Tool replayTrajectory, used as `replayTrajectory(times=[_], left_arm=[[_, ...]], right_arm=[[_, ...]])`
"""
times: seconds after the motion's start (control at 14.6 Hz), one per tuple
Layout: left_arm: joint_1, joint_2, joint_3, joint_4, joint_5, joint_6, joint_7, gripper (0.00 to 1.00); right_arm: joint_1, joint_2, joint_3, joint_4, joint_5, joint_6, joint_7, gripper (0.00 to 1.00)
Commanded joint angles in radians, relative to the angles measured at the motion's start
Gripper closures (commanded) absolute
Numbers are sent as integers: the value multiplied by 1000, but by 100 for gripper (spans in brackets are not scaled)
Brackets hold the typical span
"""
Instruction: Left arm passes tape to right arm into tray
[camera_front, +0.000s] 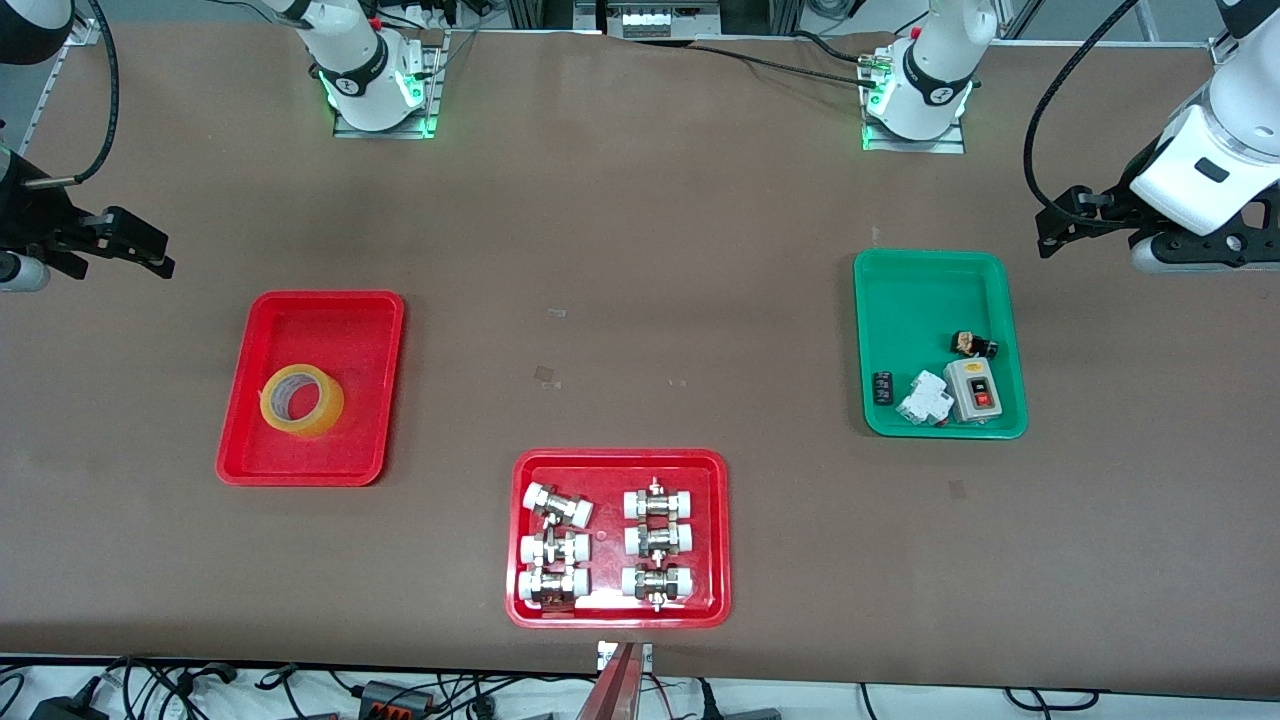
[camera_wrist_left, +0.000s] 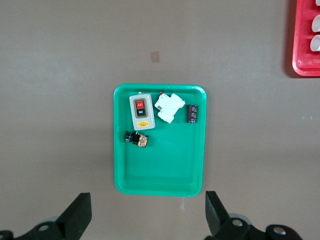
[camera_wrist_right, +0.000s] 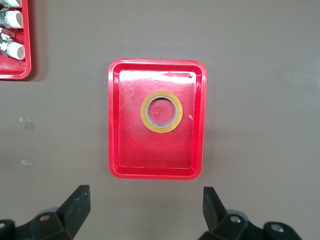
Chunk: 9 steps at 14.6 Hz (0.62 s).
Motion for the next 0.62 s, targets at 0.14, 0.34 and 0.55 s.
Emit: replayTrajectory(times=[0.14,0.34,0.55], left_arm=[[4,-6,-1,11,12,-15,23,0],[4,-6,-1,12,12,-15,23,0],[4,-6,-1,12,12,-15,23,0]], right_arm=[[3,-26,-10,-20,0,-3,7,0],[4,-26,-10,-20,0,-20,6,0],[6,-24,-8,-20,0,-26,6,0]])
